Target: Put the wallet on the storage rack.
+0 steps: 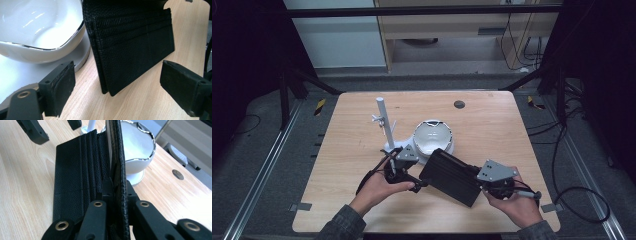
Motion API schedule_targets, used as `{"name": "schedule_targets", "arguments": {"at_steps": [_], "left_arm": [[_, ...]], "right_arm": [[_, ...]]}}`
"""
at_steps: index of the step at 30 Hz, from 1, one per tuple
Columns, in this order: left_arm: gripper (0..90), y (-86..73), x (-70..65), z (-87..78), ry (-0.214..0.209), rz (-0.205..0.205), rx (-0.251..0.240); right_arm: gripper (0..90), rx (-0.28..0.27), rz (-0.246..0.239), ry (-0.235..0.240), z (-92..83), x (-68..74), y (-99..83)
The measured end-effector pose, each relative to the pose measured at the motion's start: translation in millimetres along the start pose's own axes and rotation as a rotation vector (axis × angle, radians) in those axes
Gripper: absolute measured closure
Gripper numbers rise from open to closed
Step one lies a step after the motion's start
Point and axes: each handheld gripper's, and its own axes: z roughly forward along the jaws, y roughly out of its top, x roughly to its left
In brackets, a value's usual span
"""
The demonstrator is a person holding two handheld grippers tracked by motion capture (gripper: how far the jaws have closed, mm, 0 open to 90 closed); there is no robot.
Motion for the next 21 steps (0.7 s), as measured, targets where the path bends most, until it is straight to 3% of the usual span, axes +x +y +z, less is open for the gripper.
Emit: {"name": "schedule_targets", "arguments": {"at_steps": [12,21], "left_arm": [[15.1,14.0,5.9,6.8,-0.043,-0.007,-0.025],[17.1,25.1,12.7,10.2,-0.052,-0.006,-0.03]], "right_arm": [[84.4,-0.048,-0.009,0.001,-8.6,-5.2,11.7],[84.4,-0.098,-0.017,0.004,-16.3,-9.2,19.9]]}}
